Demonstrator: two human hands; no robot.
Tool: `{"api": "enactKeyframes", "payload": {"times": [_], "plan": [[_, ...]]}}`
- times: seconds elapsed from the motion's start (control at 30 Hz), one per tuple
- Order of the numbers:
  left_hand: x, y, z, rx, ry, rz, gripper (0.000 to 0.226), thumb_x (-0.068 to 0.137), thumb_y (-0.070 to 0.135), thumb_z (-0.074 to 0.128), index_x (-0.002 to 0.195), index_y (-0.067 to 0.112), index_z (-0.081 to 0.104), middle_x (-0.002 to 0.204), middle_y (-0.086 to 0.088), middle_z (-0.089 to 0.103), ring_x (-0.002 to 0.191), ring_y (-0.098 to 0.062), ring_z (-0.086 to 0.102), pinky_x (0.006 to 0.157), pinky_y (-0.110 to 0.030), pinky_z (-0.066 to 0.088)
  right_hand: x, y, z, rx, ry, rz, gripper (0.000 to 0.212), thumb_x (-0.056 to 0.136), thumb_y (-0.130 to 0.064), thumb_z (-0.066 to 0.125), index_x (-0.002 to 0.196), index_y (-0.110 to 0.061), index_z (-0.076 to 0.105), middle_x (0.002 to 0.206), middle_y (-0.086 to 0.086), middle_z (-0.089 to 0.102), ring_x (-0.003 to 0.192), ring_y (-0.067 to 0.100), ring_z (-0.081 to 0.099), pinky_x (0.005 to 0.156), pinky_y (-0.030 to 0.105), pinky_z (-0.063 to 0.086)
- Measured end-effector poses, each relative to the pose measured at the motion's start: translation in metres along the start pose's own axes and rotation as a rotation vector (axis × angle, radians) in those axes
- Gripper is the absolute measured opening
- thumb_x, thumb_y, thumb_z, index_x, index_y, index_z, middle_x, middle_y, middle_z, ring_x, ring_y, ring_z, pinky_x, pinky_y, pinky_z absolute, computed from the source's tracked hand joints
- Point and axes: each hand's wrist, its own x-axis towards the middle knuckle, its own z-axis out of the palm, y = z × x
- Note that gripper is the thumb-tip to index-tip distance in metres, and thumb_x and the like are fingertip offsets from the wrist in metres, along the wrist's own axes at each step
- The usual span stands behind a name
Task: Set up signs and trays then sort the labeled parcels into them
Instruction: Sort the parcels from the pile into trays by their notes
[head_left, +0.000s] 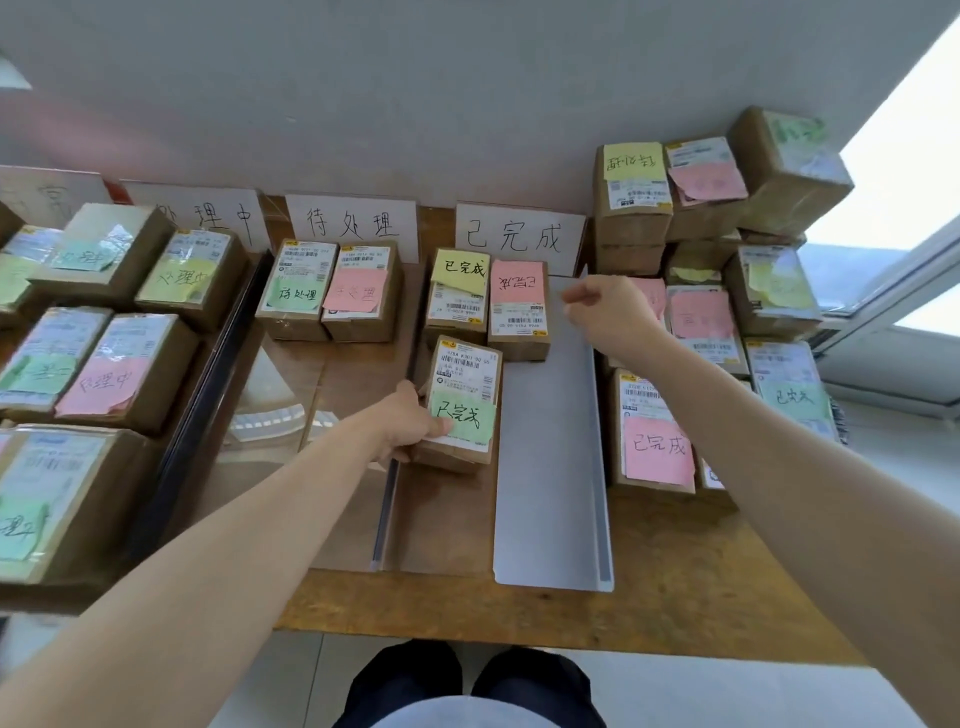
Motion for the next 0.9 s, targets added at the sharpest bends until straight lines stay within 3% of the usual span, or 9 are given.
{"api": "enactKeyframes", "payload": {"times": [0.13, 0.23, 0.3, 0.43, 0.53, 0.67, 0.8, 0.9], "plan": [[0.004, 0.004, 0.008, -0.012, 0.068, -0.034, 0.068, 0.085, 0.019, 0.069, 0.136, 0.010, 0.025, 0.125, -0.010, 0.056, 0.109, -0.026, 0.055, 0.089, -0.046, 0.051, -0.014, 0.006, -0.008, -0.036, -0.035, -0.016, 0.030, 0.093, -0.012, 0.052, 0.122, -0.012, 0.061, 0.117, 0.006, 0.062, 0.101, 0.013, 0.053, 0.081, 0.023, 0.039], [0.002, 0.010, 0.011, 0.059, 0.146, -0.002, 0.058, 0.088, 0.016, 0.064, 0.133, 0.005, 0.030, 0.125, -0.011, 0.054, 0.108, -0.027, 0.054, 0.077, -0.038, 0.051, -0.023, 0.010, -0.011, -0.044, -0.046, -0.017, 0.029, 0.094, -0.013, 0.052, 0.122, -0.013, 0.061, 0.116, 0.005, 0.062, 0.100, 0.013, 0.053, 0.079, 0.022, 0.040], [0.001, 0.013, 0.011, 0.195, 0.244, 0.057, 0.039, 0.089, 0.008, 0.056, 0.124, -0.001, 0.040, 0.122, -0.015, 0.057, 0.105, -0.029, 0.056, 0.066, -0.032, 0.048, -0.029, 0.009, -0.013, -0.046, -0.045, -0.019, 0.029, 0.093, -0.013, 0.052, 0.121, -0.014, 0.061, 0.114, 0.004, 0.062, 0.101, 0.014, 0.055, 0.078, 0.022, 0.040], [-0.014, 0.023, 0.002, 0.484, 0.466, 0.187, 0.029, 0.089, 0.000, 0.046, 0.117, -0.003, 0.042, 0.115, -0.022, 0.056, 0.105, -0.037, 0.055, 0.070, -0.034, 0.040, -0.044, 0.000, -0.019, -0.089, -0.027, -0.063, 0.030, 0.095, -0.024, 0.051, 0.122, -0.015, 0.059, 0.115, 0.002, 0.063, 0.099, 0.011, 0.054, 0.078, 0.022, 0.040], [-0.032, 0.046, -0.009, 0.546, 0.571, 0.428, 0.028, 0.091, 0.005, 0.047, 0.119, 0.002, 0.044, 0.114, -0.017, 0.056, 0.101, -0.033, 0.056, 0.071, -0.034, 0.040, -0.059, -0.016, -0.026, -0.159, 0.026, -0.115, 0.037, 0.094, -0.032, 0.051, 0.127, -0.015, 0.056, 0.120, 0.001, 0.062, 0.103, 0.011, 0.055, 0.080, 0.022, 0.039], [-0.066, 0.083, -0.003, 0.638, 0.689, 0.848, 0.033, 0.094, 0.013, 0.048, 0.127, 0.007, 0.046, 0.122, -0.012, 0.053, 0.108, -0.026, 0.051, 0.090, -0.037, 0.041, -0.085, -0.043, -0.044, -0.350, 0.196, -0.201, 0.039, 0.095, -0.028, 0.050, 0.132, -0.014, 0.051, 0.128, 0.004, 0.057, 0.116, 0.019, 0.050, 0.089, 0.028, 0.039], [-0.109, 0.113, 0.026, 0.612, 0.748, 1.280, 0.029, 0.091, 0.011, 0.053, 0.118, 0.001, 0.054, 0.115, -0.016, 0.058, 0.102, -0.031, 0.056, 0.086, -0.039, 0.044, -0.119, -0.052, -0.070, -0.493, 0.418, -0.244, 0.037, 0.096, -0.024, 0.050, 0.130, -0.010, 0.051, 0.130, 0.008, 0.054, 0.120, 0.025, 0.046, 0.095, 0.036, 0.039], [-0.129, 0.127, 0.051, 0.592, 0.712, 1.455, 0.027, 0.089, 0.011, 0.056, 0.115, 0.001, 0.057, 0.114, -0.016, 0.059, 0.103, -0.032, 0.058, 0.086, -0.041, 0.046, -0.143, -0.043, -0.088, -0.582, 0.554, -0.225, 0.034, 0.094, -0.022, 0.053, 0.125, -0.006, 0.054, 0.125, 0.011, 0.057, 0.117, 0.029, 0.047, 0.091, 0.038, 0.040]]}}
